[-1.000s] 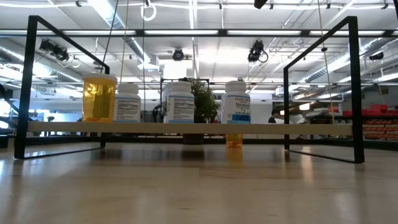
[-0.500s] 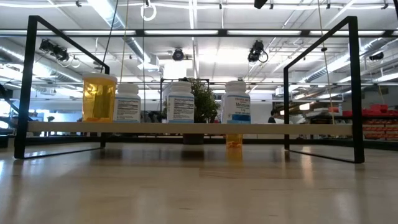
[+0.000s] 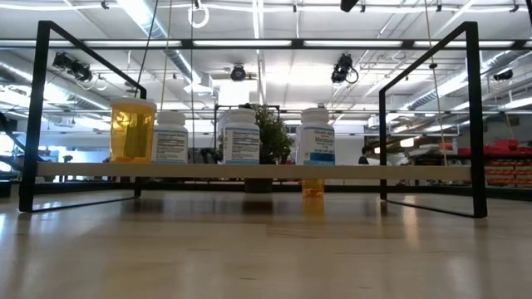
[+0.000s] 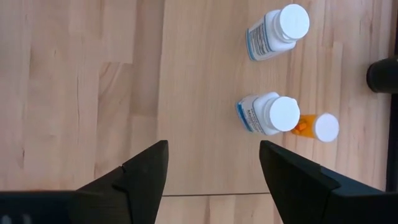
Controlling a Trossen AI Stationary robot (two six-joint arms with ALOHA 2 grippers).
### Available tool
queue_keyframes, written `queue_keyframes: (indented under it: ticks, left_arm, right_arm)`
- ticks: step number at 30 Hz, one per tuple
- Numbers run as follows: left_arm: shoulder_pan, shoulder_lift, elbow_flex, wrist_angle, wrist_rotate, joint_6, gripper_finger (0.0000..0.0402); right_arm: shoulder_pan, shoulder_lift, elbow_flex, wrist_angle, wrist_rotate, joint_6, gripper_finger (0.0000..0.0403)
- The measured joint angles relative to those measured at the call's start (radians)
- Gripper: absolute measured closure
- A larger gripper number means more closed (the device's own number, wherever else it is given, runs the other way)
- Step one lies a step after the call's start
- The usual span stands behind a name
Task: Pick and place medicine bottles onto shelf by color
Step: Put the white pill bottle on the shelf
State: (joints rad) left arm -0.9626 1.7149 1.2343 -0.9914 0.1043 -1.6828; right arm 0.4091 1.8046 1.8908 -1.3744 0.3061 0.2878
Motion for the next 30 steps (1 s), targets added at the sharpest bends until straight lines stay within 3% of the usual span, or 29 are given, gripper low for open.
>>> queue_keyframes:
  ticks: [6,14,25,30]
  left_arm:
    - [0.094,0.0,0.0,0.002,0.005,0.122,0.022]
    - [0.221,0.0,0.0,0.094,0.022,0.302,0.0204]
    - [0.374,0.0,0.001,0.197,0.01,0.524,0.0212]
    - [0.418,0.0,0.001,0.326,-0.007,0.651,0.021]
  right_arm:
    - [0.004,0.0,0.0,-0.072,-0.008,0.038,0.0144]
    - [0.064,0.0,0.0,-0.19,-0.024,0.136,0.0144]
    - [0.16,0.0,0.0,-0.197,-0.02,0.193,0.0144]
    - [0.18,0.0,0.0,-0.197,0.005,0.195,0.0144]
